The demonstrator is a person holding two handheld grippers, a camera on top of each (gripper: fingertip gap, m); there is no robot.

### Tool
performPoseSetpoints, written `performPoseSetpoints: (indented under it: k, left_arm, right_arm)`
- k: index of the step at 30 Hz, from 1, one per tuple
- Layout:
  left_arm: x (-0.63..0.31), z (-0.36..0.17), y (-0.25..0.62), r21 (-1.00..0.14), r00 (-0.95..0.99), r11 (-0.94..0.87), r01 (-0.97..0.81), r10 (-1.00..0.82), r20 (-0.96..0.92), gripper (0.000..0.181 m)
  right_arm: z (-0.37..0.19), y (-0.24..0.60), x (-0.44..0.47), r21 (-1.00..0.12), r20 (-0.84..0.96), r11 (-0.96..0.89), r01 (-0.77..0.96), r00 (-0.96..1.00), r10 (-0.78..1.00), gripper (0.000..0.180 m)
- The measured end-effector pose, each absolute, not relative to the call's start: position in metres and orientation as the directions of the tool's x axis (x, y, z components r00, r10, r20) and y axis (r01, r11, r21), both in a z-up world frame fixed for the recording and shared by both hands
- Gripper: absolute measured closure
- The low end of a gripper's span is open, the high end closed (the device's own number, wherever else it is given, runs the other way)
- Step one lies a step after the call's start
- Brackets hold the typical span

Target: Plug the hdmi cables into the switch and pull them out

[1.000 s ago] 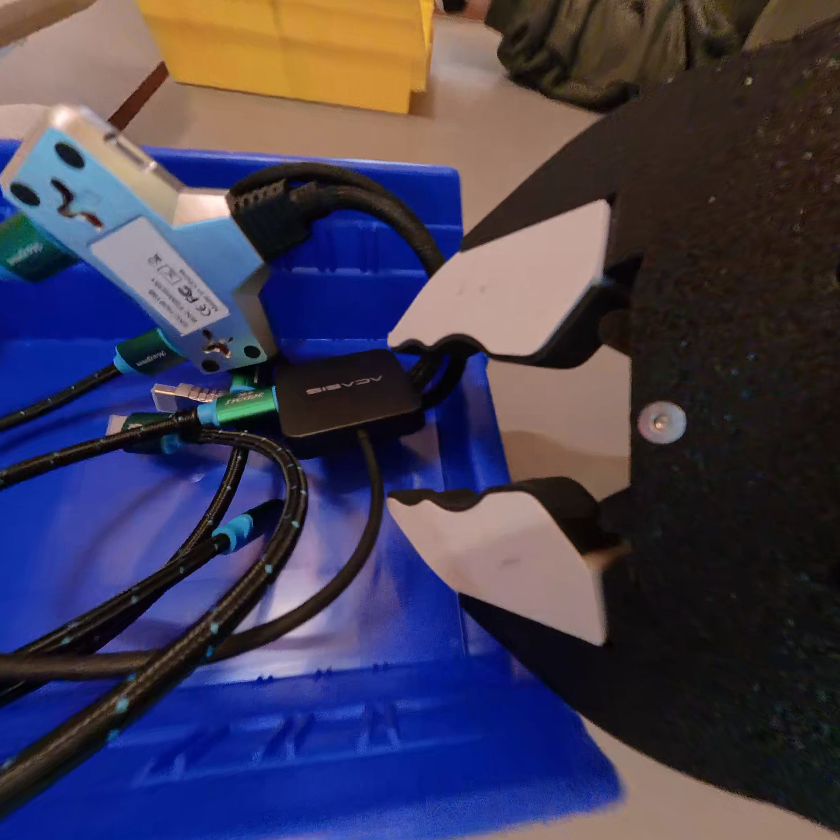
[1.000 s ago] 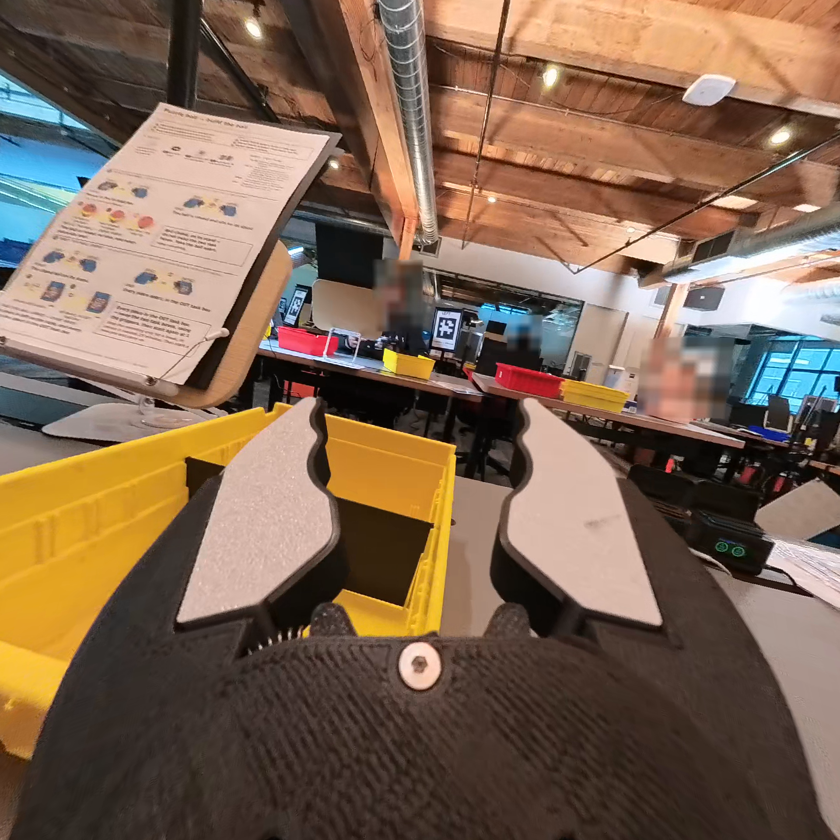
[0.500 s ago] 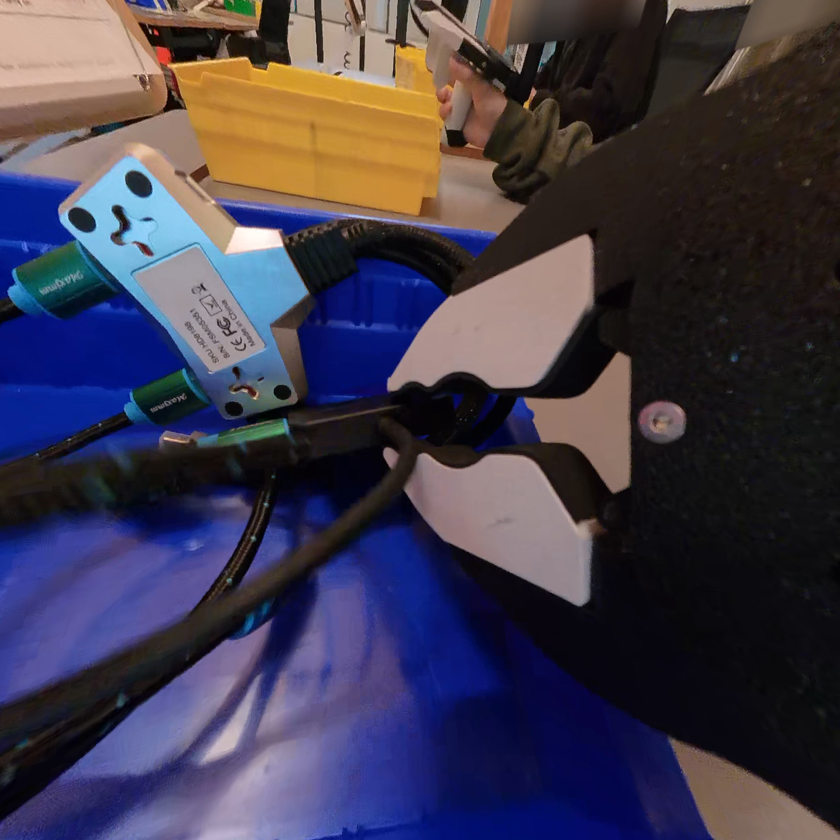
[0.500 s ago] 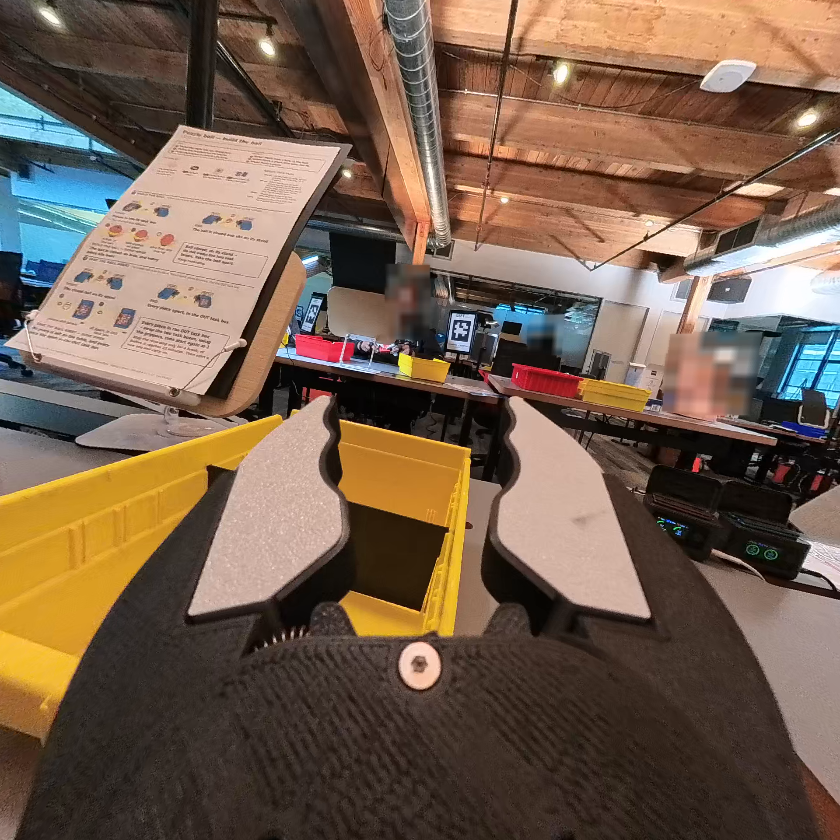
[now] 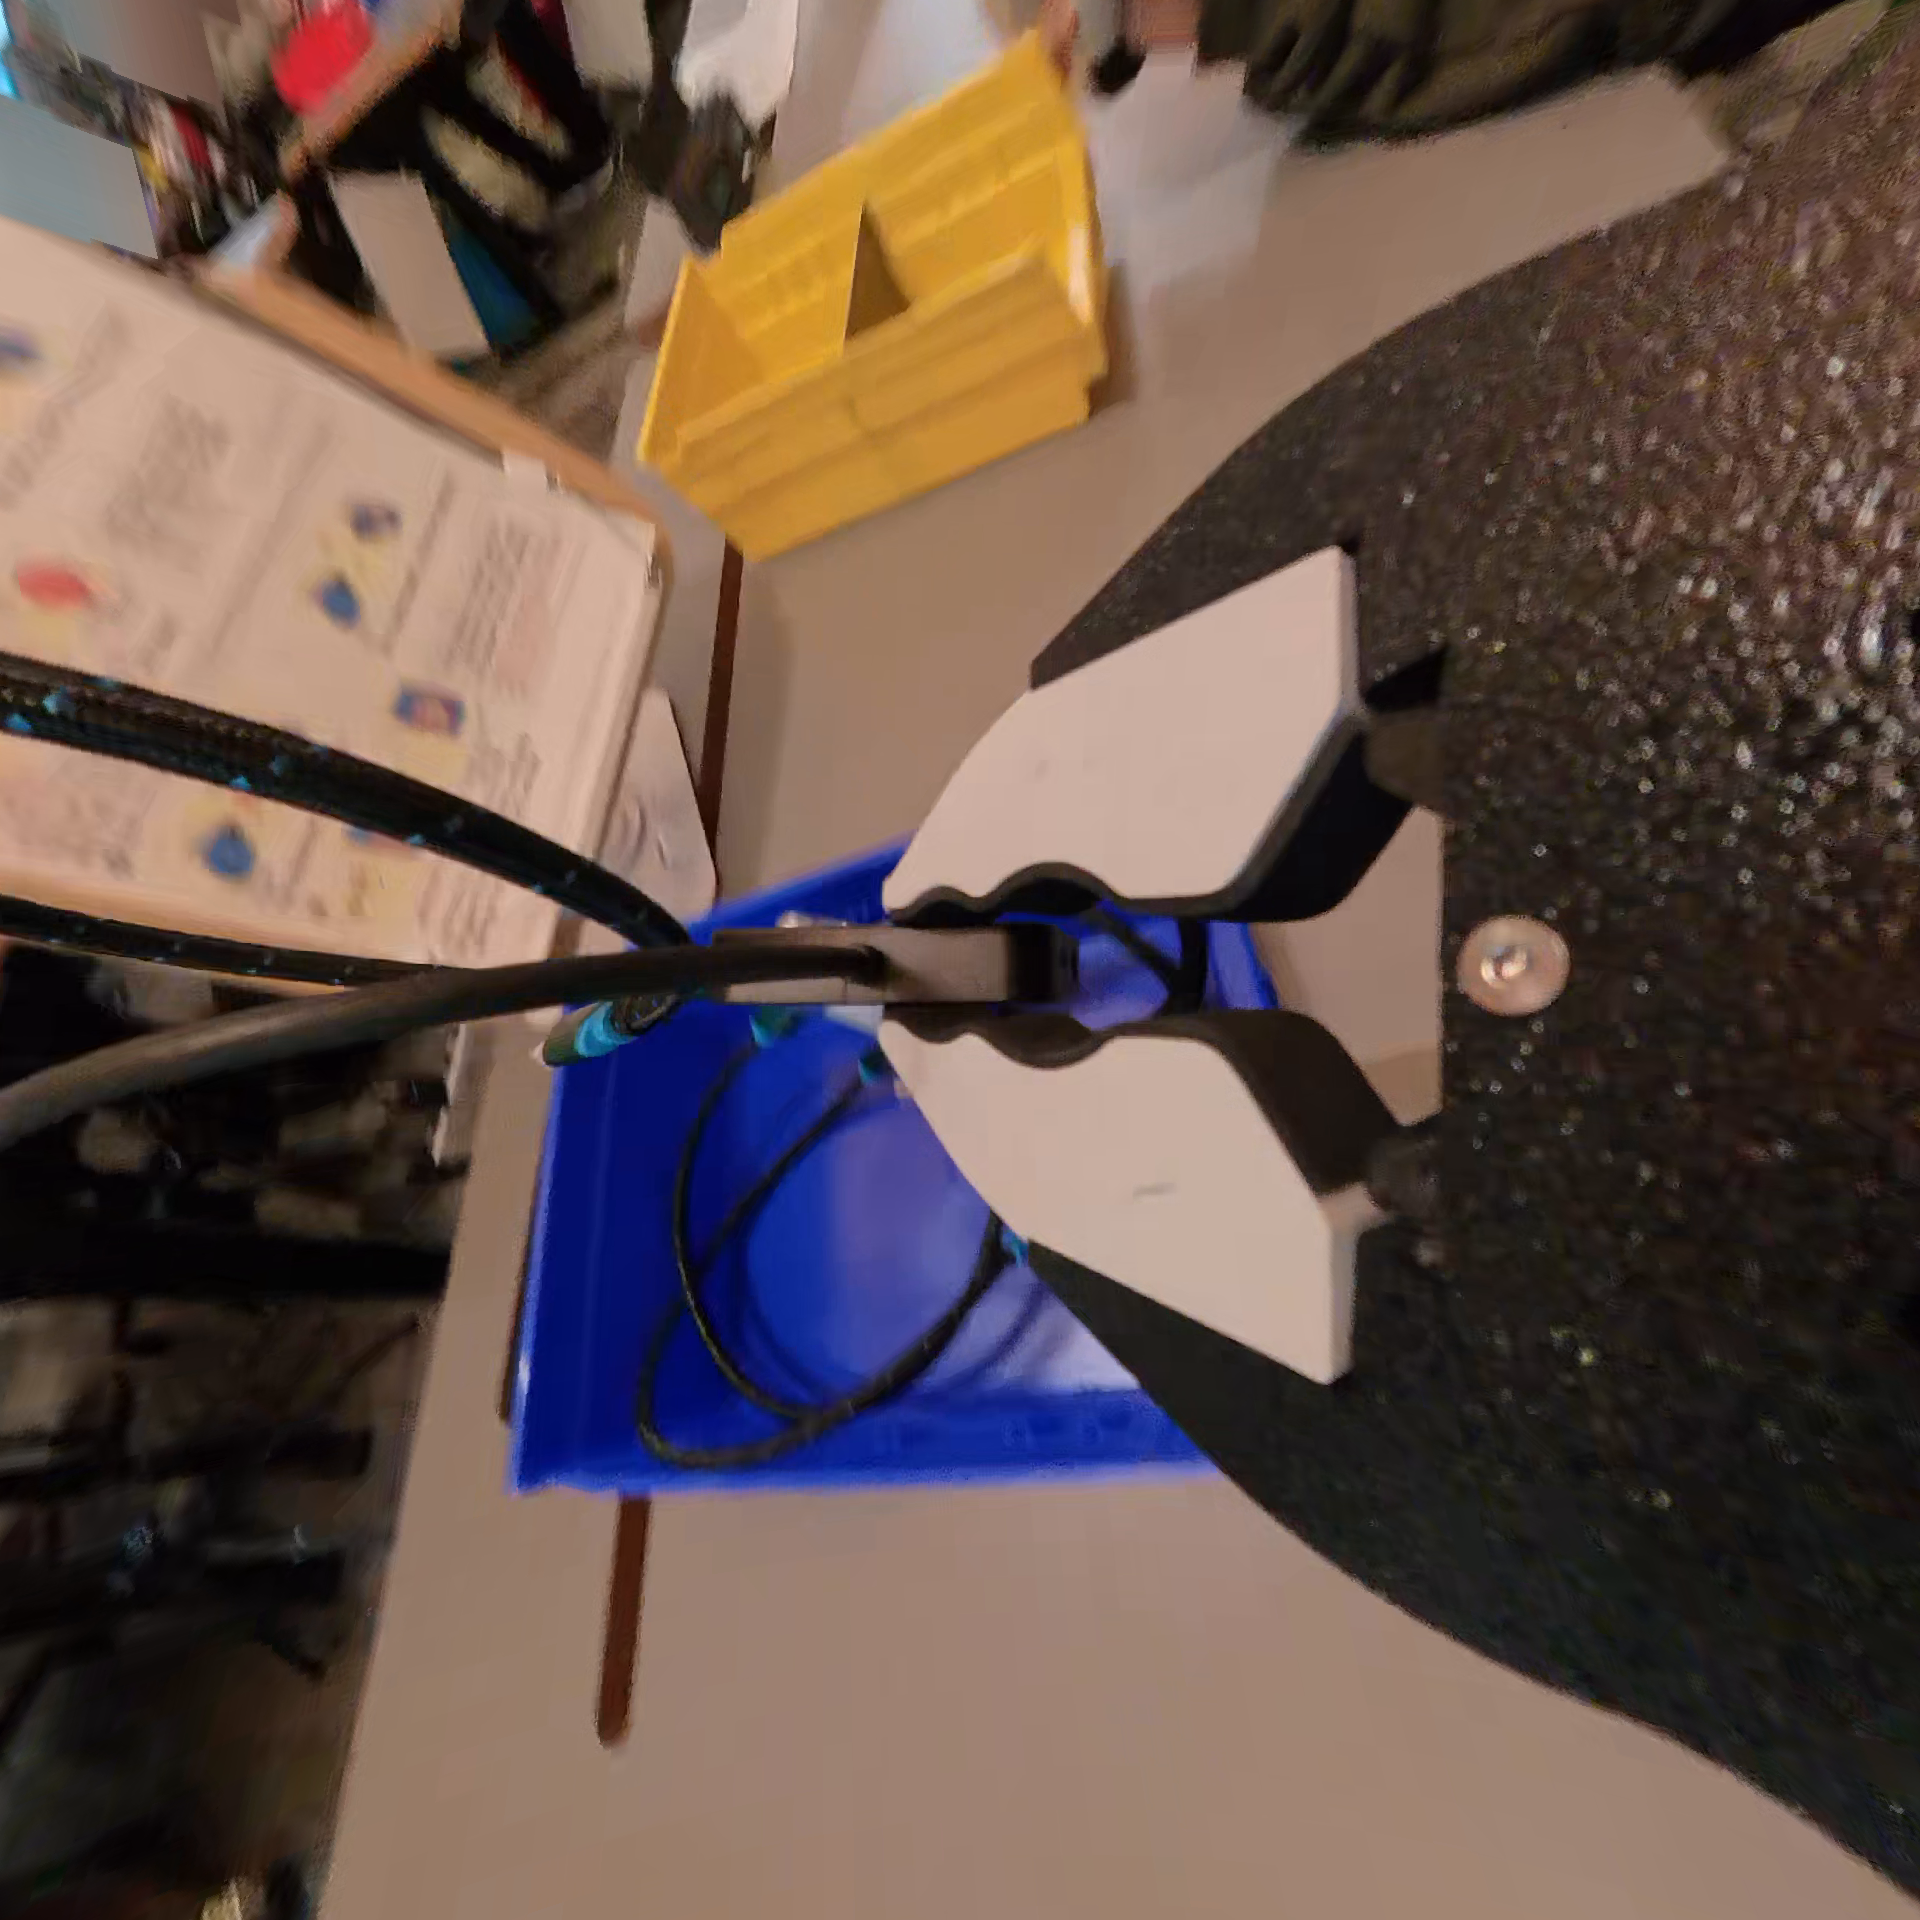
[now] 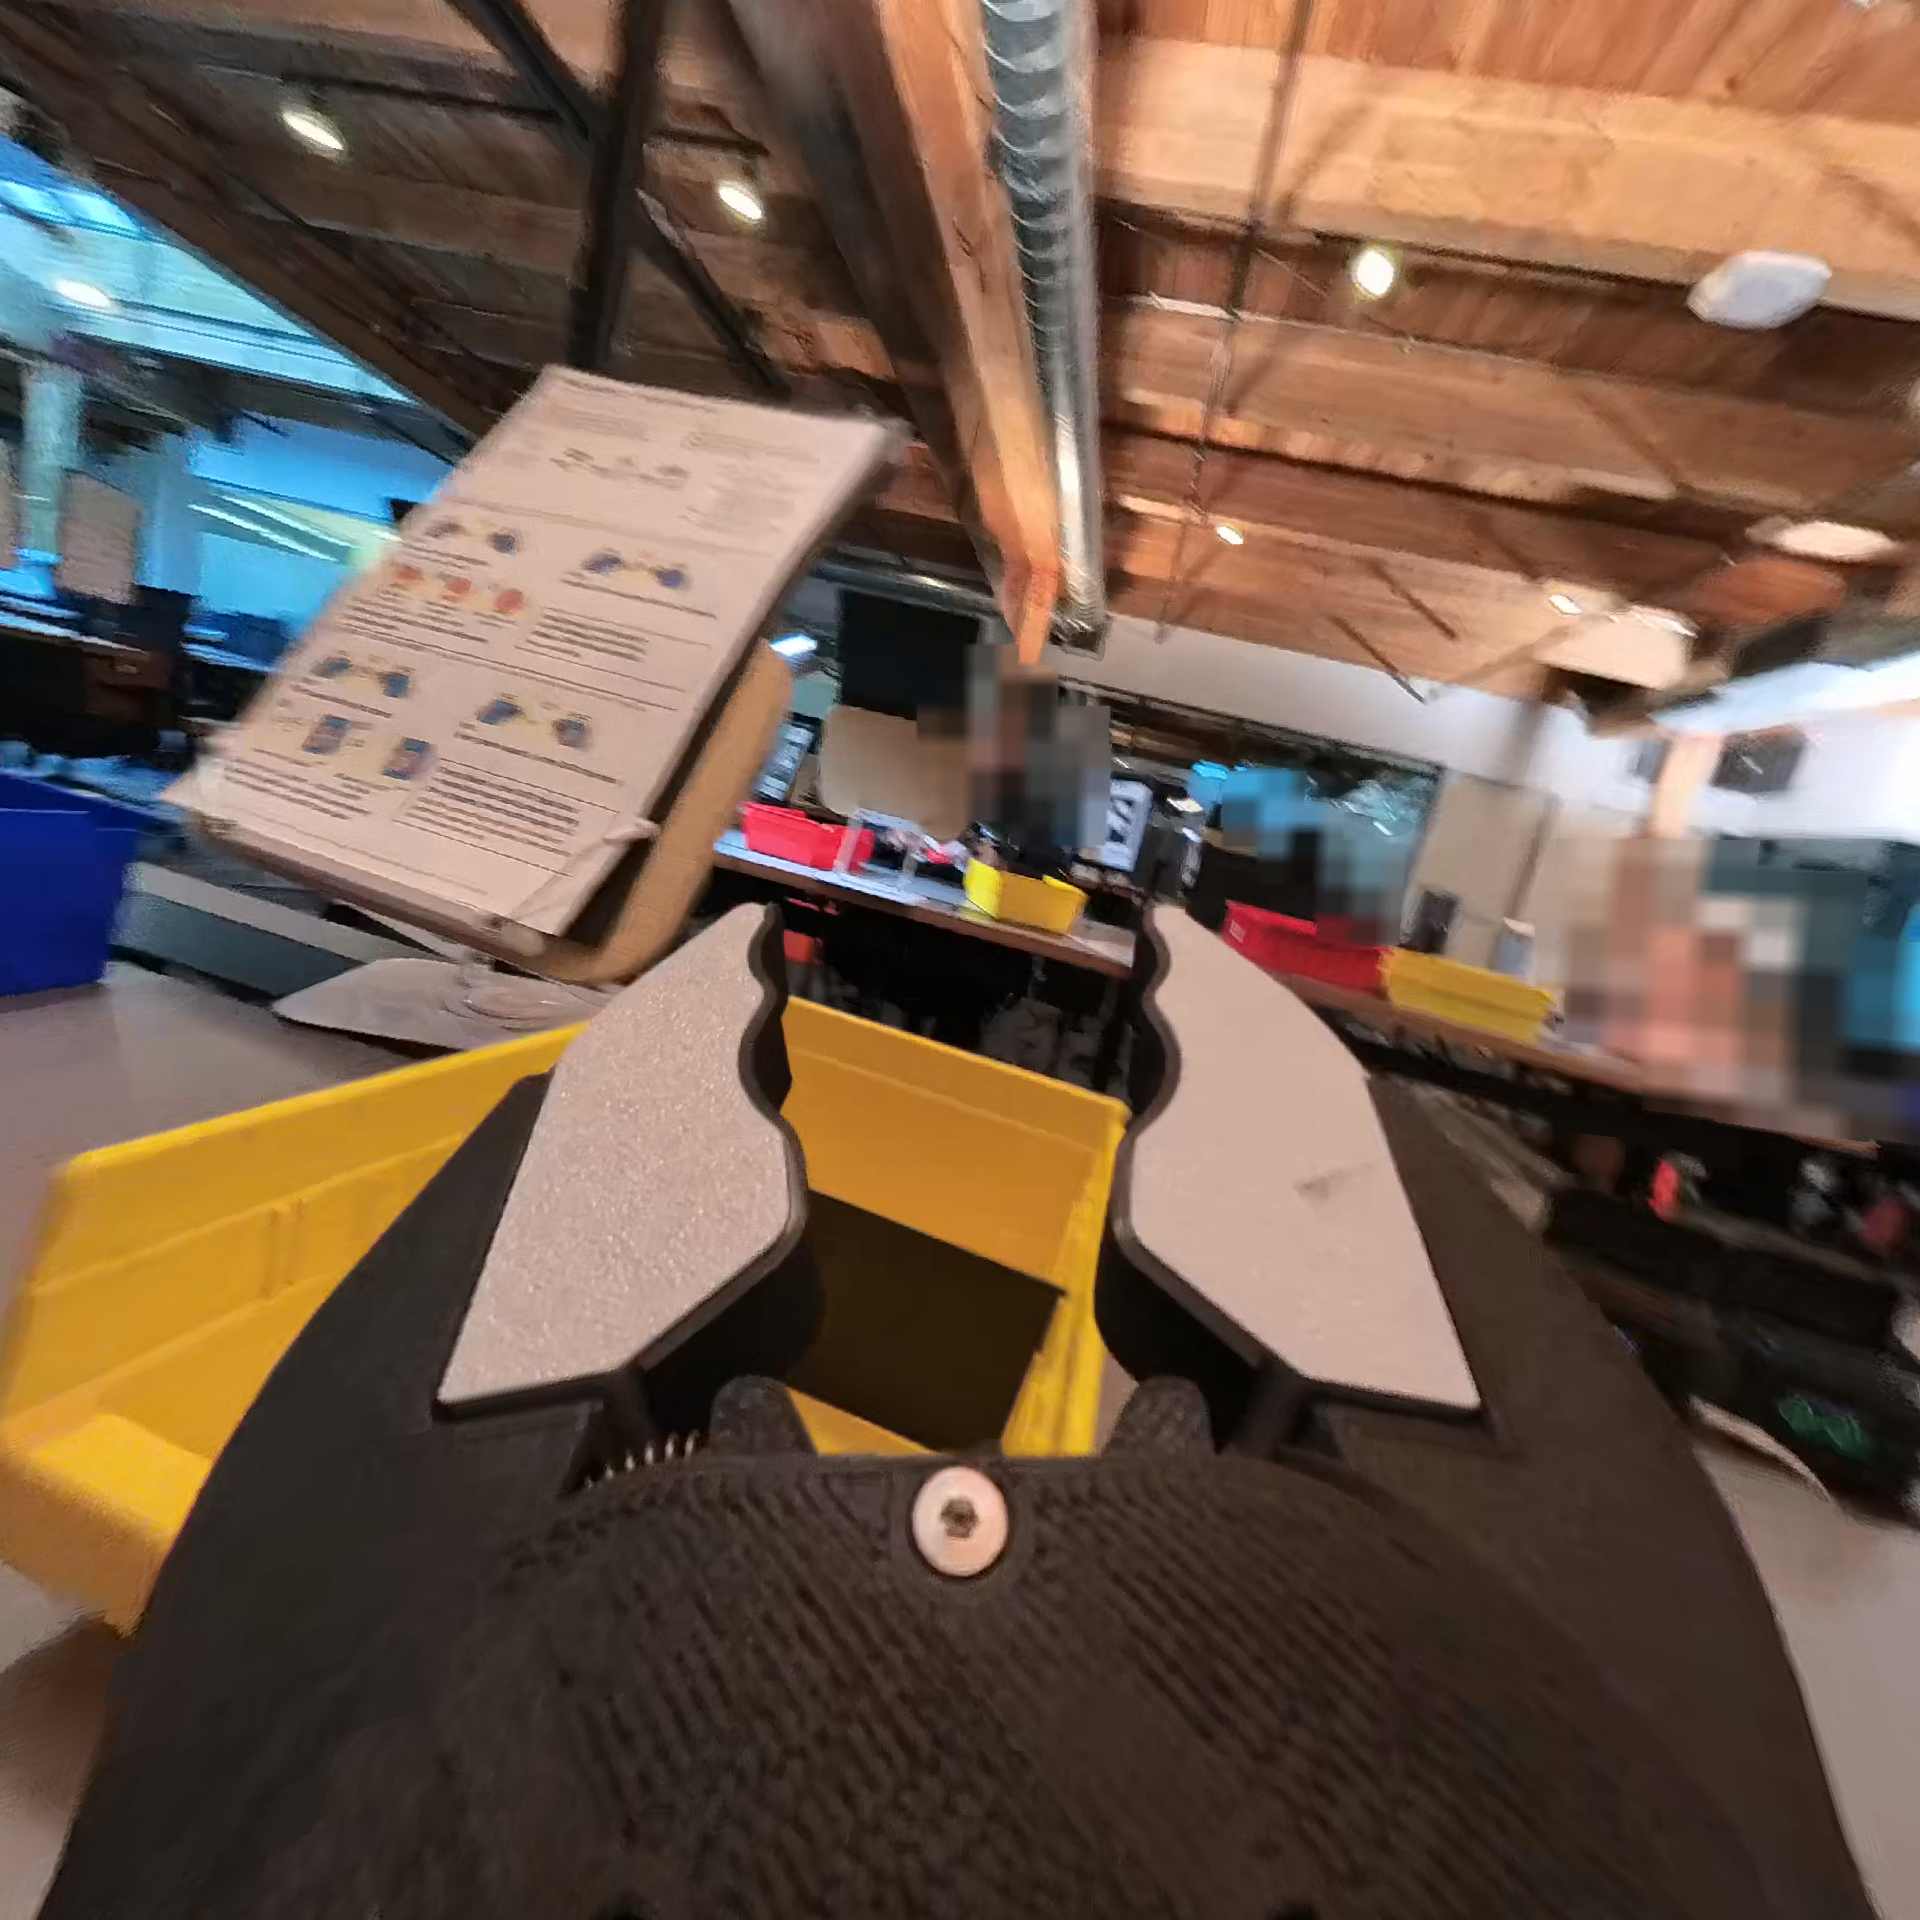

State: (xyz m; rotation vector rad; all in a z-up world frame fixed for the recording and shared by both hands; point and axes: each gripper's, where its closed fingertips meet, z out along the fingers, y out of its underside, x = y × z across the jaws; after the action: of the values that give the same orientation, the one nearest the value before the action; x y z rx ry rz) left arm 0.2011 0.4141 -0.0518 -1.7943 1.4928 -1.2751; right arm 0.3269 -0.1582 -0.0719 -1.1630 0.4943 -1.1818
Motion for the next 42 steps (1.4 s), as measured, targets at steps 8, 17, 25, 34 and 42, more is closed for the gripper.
performPoseSetpoints:
  k: [8, 17, 25, 34, 42]
  left_arm:
    - [0.169, -0.053, 0.258, -0.69, -0.409, -0.232, -0.686, -0.662, 0.629, 0.167]
    - [0.146, -0.097, 0.146, -0.523, -0.452, -0.102, -0.846, -0.382, 0.806, 0.167]
    - [0.139, -0.1, 0.131, -0.526, -0.472, -0.066, -0.848, -0.356, 0.806, 0.165]
    - [0.149, -0.077, 0.148, -0.962, -0.715, 0.159, -0.223, -0.697, 0.051, 0.123]
    - [0.147, -0.144, 0.151, -0.826, -0.748, 0.453, -0.335, -0.661, -0.059, 0.084]
  right_arm:
    - [-0.042, 0.02, 0.209, -0.702, 0.659, -0.063, 0.71, 0.613, -0.437, 0.108]
    - [-0.105, 0.104, 0.18, -0.307, 0.948, -0.372, 0.876, 0.245, -0.205, 0.121]
    - [-0.108, 0.112, 0.173, -0.144, 0.973, -0.43, 0.891, 0.048, -0.226, 0.165]
    - [-0.105, 0.107, 0.19, -0.2, 0.954, -0.498, 0.844, 0.053, -0.294, 0.168]
    - [-0.124, 0.116, 0.172, -0.007, 0.991, -0.429, 0.903, -0.052, -0.126, 0.168]
